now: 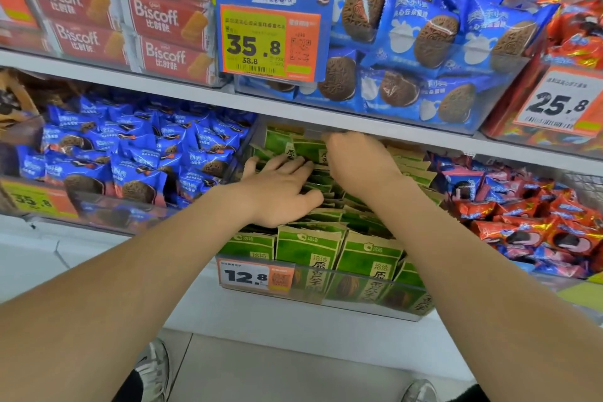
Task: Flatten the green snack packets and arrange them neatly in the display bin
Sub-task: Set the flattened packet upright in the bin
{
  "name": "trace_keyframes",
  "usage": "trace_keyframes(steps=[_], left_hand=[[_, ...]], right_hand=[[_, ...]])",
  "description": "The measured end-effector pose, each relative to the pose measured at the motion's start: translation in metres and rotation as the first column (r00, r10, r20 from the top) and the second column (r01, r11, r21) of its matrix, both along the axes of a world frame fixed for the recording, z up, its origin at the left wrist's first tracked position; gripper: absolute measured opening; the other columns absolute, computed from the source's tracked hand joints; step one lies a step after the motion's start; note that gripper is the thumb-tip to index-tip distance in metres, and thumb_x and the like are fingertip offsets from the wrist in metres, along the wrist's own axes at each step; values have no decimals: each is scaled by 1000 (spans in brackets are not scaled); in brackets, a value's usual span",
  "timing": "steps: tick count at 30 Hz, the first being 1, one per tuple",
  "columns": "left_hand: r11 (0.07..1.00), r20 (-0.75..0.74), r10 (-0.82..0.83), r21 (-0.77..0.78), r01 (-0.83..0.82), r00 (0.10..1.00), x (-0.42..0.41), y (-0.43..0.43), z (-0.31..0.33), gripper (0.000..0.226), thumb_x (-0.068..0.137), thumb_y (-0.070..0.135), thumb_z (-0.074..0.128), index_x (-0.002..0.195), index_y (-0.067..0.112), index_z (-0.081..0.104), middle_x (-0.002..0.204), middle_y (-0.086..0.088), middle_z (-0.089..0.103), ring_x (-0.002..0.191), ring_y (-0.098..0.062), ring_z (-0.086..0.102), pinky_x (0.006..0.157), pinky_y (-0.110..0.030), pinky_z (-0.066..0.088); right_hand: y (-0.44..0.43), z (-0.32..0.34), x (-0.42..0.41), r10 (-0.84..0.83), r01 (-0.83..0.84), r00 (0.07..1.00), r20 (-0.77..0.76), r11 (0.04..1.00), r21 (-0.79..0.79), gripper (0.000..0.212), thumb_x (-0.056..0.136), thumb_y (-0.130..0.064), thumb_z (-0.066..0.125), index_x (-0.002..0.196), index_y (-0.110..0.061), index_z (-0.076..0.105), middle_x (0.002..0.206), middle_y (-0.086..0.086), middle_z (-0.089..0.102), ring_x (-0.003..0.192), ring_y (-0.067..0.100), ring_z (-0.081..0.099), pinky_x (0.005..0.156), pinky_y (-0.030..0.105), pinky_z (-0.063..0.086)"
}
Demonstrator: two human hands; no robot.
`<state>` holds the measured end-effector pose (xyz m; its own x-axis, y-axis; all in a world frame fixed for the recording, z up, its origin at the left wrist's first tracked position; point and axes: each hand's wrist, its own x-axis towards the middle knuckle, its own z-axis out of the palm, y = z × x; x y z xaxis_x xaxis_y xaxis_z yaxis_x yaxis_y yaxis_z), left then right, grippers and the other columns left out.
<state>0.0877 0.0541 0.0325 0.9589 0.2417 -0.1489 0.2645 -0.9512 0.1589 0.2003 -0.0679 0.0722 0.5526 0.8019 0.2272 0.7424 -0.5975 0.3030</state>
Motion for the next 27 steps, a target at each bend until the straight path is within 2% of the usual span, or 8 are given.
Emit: trace_keyframes(steps=[3, 7, 9, 12, 16, 21, 25, 27], left_hand=[[1000, 5, -2, 6, 2, 1000, 1, 1, -2, 93, 86, 70, 7, 170, 31, 2, 178, 9, -3, 164, -16, -5, 128, -60, -2], [1000, 40, 7, 18, -8, 999, 1, 2, -4, 82, 102, 67, 19, 171, 25, 2, 179, 2, -4, 164, -20, -6, 128, -60, -3], [999, 52, 41, 26, -42, 998, -1, 0, -4, 86, 103, 67, 24, 171, 19, 4, 179, -3, -8, 164, -23, -10, 128, -61, -6], [994, 61, 98, 42, -100, 993, -3, -2, -2, 96, 97, 75, 27, 170, 17, 5, 177, -7, -18, 163, -29, -16, 126, -64, -9], [991, 49, 121, 53, -124, 991, -7, -2, 0, 94, 98, 77, 25, 171, 21, 2, 177, -8, -17, 163, -31, -17, 126, -62, -10], [987, 62, 149, 49, -152, 987, -5, -1, -1, 106, 92, 80, 27, 169, 17, -9, 177, -13, -16, 163, -36, -13, 128, -60, -8], [981, 22, 186, 58, -187, 982, -4, -1, 4, 112, 93, 83, 28, 168, 9, -12, 175, -17, -20, 163, -39, -11, 129, -60, -7], [980, 2, 191, 54, -190, 982, -5, -1, 8, 111, 95, 82, 30, 168, 9, -13, 174, -17, -22, 163, -38, -10, 129, -60, -6]], right_hand=[[12, -2, 9, -102, 100, 994, -44, 994, -42, 27, 100, -6, 60, 127, -8, 62, 124, 15, 67, 112, 37, 67, 85, 46, 56], [27, -7, 13, -161, 150, 984, -80, 980, -128, 35, 100, -6, 60, 134, -8, 60, 132, 14, 64, 122, 36, 61, 94, 46, 48], [32, -10, 8, -50, 43, 997, -63, 993, -109, 54, 99, -5, 58, 151, -8, 44, 143, 18, 57, 130, 41, 57, 103, 51, 46], [29, -21, 3, 98, -100, 994, -55, 994, -52, 71, 97, 1, 56, 162, -12, 30, 142, 22, 57, 122, 44, 61, 92, 49, 51], [31, -21, 13, -64, 66, 986, -152, 998, 4, 61, 96, 3, 64, 153, -9, 46, 135, 22, 58, 121, 40, 61, 91, 45, 53], [50, -16, 27, -27, 27, 985, -170, 1000, 2, 39, 99, 3, 58, 137, -6, 55, 131, 19, 60, 118, 37, 61, 94, 47, 53], [53, -10, 36, -34, 30, 960, -279, 999, -16, 33, 103, -2, 51, 135, -6, 59, 122, 16, 63, 98, 30, 60, 84, 40, 52], [47, -8, 32, -31, 25, 935, -353, 999, -20, 36, 107, -11, 46, 142, -9, 57, 133, 18, 64, 106, 31, 63, 94, 42, 55]])
